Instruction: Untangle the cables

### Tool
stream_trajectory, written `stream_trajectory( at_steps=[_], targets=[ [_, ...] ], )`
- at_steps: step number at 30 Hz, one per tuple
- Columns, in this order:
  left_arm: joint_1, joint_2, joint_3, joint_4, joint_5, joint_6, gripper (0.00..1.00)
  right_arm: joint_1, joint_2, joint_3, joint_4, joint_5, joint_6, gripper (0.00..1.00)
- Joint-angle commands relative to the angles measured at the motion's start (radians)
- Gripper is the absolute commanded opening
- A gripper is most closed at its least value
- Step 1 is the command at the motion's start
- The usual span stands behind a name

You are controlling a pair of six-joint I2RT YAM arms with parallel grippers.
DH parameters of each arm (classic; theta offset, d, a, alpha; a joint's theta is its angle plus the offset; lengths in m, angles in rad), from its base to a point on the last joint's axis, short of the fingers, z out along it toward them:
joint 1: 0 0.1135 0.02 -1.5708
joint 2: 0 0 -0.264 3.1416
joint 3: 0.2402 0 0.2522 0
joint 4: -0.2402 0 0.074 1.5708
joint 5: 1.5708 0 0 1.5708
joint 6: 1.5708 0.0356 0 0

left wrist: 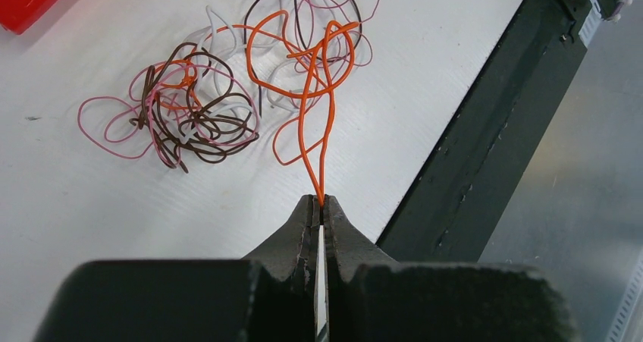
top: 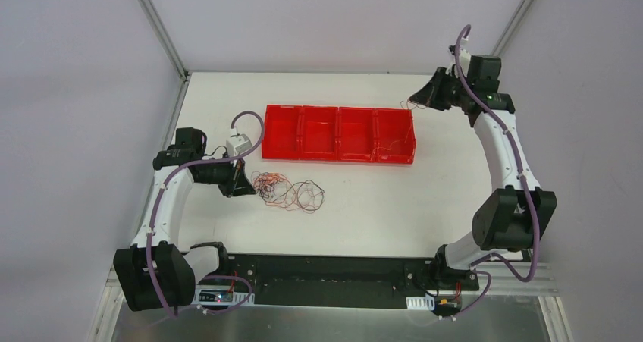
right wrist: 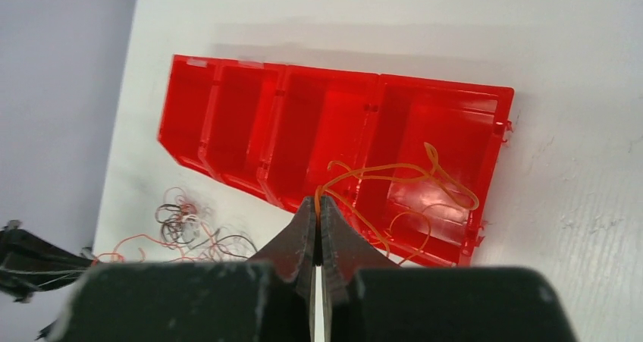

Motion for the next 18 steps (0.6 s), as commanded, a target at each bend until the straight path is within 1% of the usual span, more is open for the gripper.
stream_trajectory(
  at_steps=[1, 7, 12, 15, 18],
  targets=[
    [0.0, -0.017, 0.031, -0.008, 0.058, -0.03, 0.0, 0.036, 0.032, -0.004, 0.093, 0.148, -0.071, 0.0],
    [0.0, -0.025, 0.023, -0.005, 0.064, -0.039, 0.0, 0.019, 0.039, 0.077, 0.073, 0.173, -0.088, 0.0],
    [0.0, -0.032, 0.017, -0.002, 0.066, -0.035, 0.0, -0.037, 0.011, 0.142, 0.031, 0.102, -0.068, 0.0],
    [0.0, -0.033, 0.008, 0.003, 0.063, -0.033, 0.0, -0.05, -0.005, 0.177, -0.016, 0.06, -0.065, 0.0],
    [0.0, -0.034, 0.005, 0.007, 0.057, -0.033, 0.0, -0.055, -0.026, 0.183, -0.03, 0.037, -0.051, 0.0]
  ],
)
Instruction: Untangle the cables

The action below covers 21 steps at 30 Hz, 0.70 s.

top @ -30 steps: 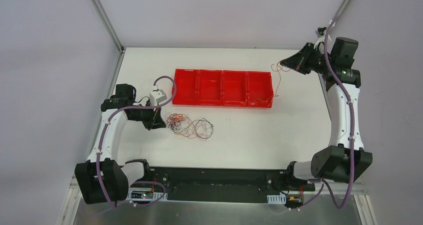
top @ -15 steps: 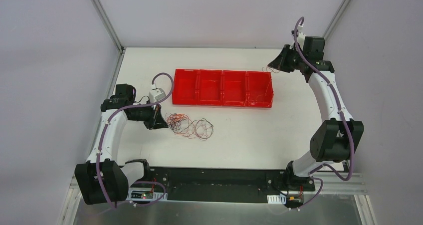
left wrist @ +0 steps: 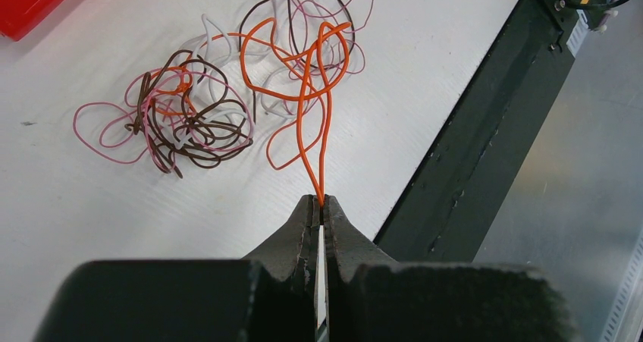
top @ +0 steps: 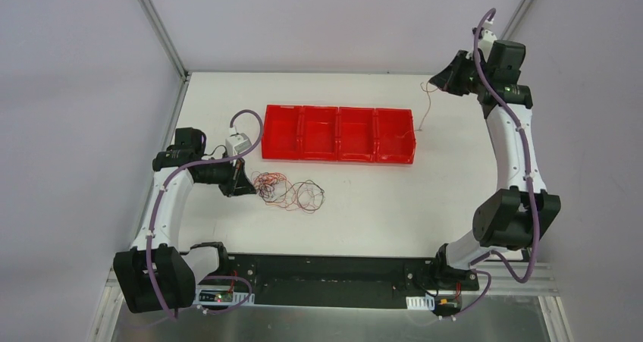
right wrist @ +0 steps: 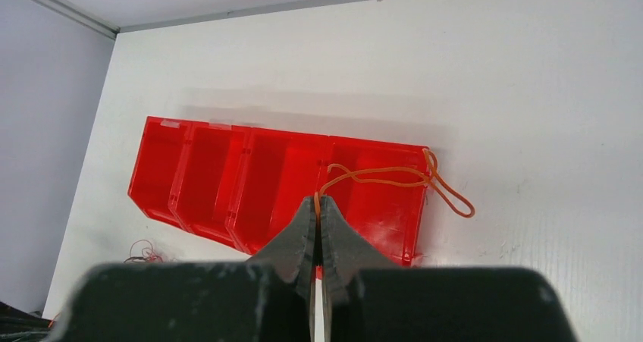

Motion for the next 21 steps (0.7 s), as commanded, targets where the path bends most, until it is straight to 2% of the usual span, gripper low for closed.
stream_trajectory(
  at_steps=[1, 11, 21],
  targets=[
    [0.0, -0.022, 0.005, 0.001, 0.037, 0.003, 0.0, -0.006, -0.075, 0.055, -0.039, -0.073, 0.015, 0.0],
    [-0.001, -0.02, 0.01, 0.004, 0.037, -0.002, 0.0, -0.007, -0.026, 0.09, -0.029, -0.059, 0.031, 0.0],
    [-0.001, -0.012, 0.006, 0.015, 0.028, -0.006, 0.0, 0.089, 0.019, -0.041, 0.011, 0.05, -0.049, 0.0]
  ],
)
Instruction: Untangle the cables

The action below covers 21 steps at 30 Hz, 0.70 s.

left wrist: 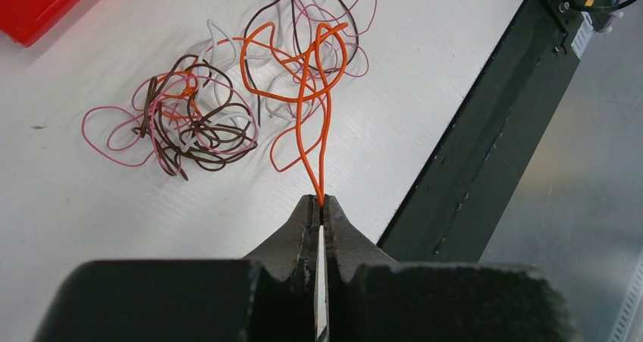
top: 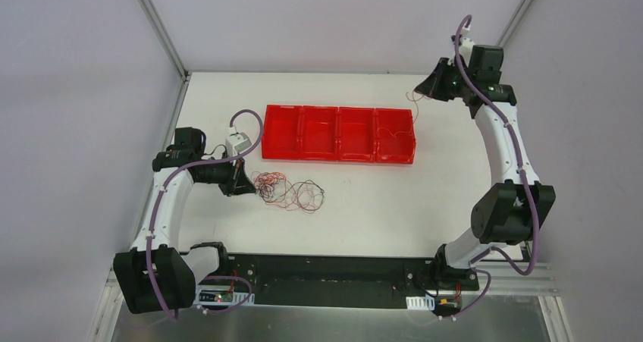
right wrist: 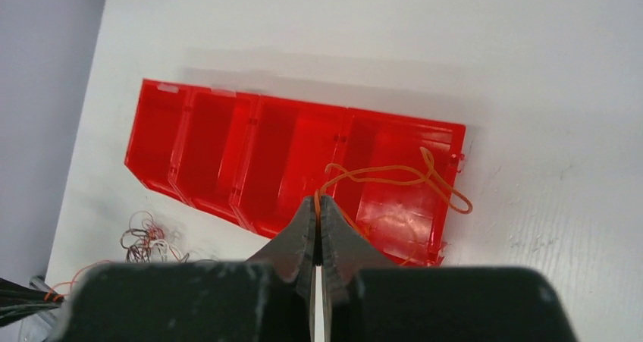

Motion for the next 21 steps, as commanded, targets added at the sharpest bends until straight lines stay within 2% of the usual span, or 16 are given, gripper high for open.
stream_trajectory(
  at_steps=[1, 9, 18, 20, 21],
  targets=[
    [0.0, -0.005, 0.005, 0.003, 0.028, -0.003, 0.0, 0.06, 0.006, -0.052, 0.031, 0.066, -0.054, 0.0],
    [-0.001, 0.012, 0.011, 0.01, 0.033, -0.01, 0.0, 0.168, 0.055, -0.158, 0.04, 0.125, -0.096, 0.0],
    [-0.002, -0.005, 0.011, 0.012, 0.031, -0.02, 0.0, 0.207, 0.186, -0.12, -0.02, 0.131, -0.097, 0.0],
    [-0.002, -0.012, 0.012, 0.012, 0.031, -0.026, 0.0, 0.205, 0.192, -0.116, -0.036, 0.152, -0.106, 0.07],
    [-0.002, -0.013, 0.014, 0.011, 0.032, -0.033, 0.0, 0.205, 0.195, -0.111, -0.052, 0.157, -0.113, 0.15]
  ],
)
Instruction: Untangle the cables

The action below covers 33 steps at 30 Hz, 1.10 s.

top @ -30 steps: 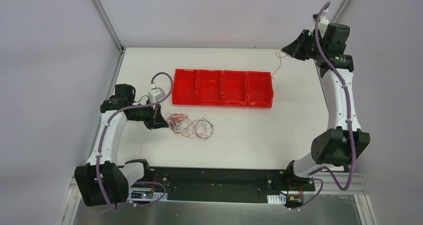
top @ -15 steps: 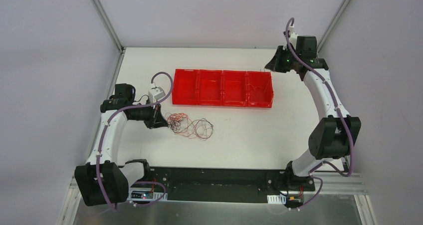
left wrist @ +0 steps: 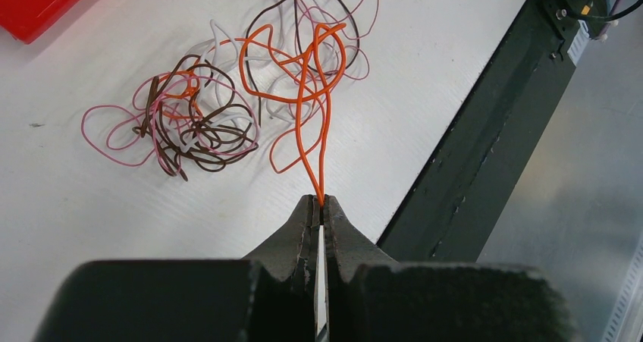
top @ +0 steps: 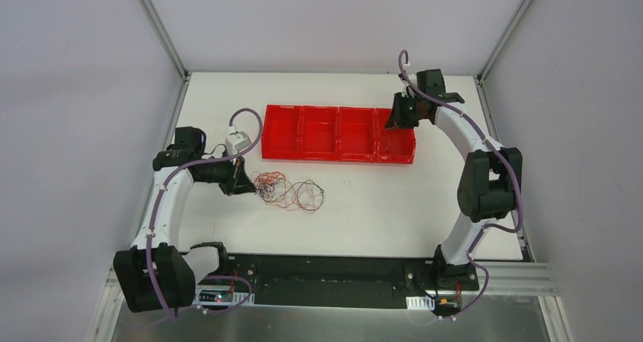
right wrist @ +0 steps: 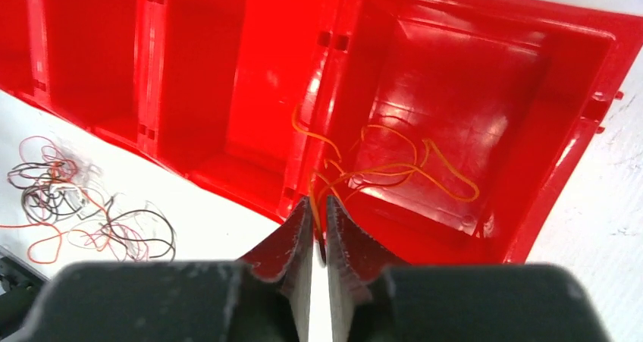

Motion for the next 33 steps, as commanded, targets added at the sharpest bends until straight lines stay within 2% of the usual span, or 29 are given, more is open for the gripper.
stream_trajectory(
  at_steps=[1, 3, 5, 8, 11, 15, 21, 33],
  targets=[
    [-0.002, -0.025, 0.015, -0.002, 0.033, -0.017, 0.0, -0.004, 0.003, 0.055, -0.061, 0.042, -0.039, 0.28],
    [-0.005, -0.03, 0.024, -0.002, 0.03, -0.039, 0.0, -0.008, -0.004, 0.076, -0.105, 0.04, -0.042, 0.45],
    [-0.015, -0.038, 0.04, -0.002, 0.029, -0.072, 0.0, -0.011, -0.036, 0.094, -0.14, 0.028, -0.045, 0.55],
    [-0.042, -0.061, 0.061, -0.002, 0.053, -0.112, 0.0, -0.011, -0.092, 0.087, -0.145, -0.019, -0.068, 0.64],
    [-0.111, -0.084, 0.074, -0.003, 0.054, -0.129, 0.0, -0.012, -0.116, 0.088, -0.144, -0.054, -0.085, 0.61],
    [-0.209, -0.09, 0.074, 0.005, 0.004, -0.134, 0.0, -0.007, -0.049, 0.13, -0.161, -0.059, -0.082, 0.57],
    [-0.217, -0.078, 0.08, 0.024, -0.003, -0.166, 0.0, 0.027, 0.053, 0.194, -0.157, -0.028, -0.073, 0.57],
    [-0.217, -0.05, 0.071, 0.045, -0.005, -0.185, 0.0, 0.093, 0.131, 0.193, -0.073, 0.136, -0.163, 0.47]
  ],
)
